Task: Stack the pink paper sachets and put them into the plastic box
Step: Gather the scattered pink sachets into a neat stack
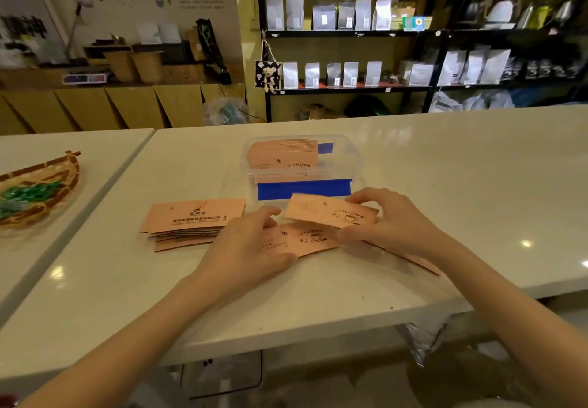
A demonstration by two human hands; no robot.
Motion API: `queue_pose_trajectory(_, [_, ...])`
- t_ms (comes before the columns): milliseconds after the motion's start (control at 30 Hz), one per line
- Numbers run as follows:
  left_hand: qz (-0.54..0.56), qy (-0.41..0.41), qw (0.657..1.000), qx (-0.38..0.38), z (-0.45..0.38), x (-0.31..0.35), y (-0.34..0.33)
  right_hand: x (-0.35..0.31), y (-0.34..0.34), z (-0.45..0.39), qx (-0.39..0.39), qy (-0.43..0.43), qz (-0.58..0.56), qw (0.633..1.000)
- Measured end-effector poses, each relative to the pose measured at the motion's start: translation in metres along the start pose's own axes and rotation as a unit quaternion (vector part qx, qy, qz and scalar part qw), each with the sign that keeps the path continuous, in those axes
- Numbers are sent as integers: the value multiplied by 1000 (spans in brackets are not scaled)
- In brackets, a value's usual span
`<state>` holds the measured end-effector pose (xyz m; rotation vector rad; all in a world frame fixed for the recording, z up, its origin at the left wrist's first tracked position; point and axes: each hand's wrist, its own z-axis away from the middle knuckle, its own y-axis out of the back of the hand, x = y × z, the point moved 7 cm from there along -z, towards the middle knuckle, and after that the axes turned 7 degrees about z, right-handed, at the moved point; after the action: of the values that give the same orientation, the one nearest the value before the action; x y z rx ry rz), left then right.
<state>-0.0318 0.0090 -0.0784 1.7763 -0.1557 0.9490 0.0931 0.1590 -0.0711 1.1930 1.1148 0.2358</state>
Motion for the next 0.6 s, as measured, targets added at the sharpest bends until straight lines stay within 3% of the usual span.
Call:
queue_pose_trajectory(300, [65,-38,996,55,5,1,62,-54,23,-16,67,100,-123,985])
queue_pose_trajectory(600, [55,-20,993,102,-1,-55,108,-117,-18,-51,43,181,-113,976])
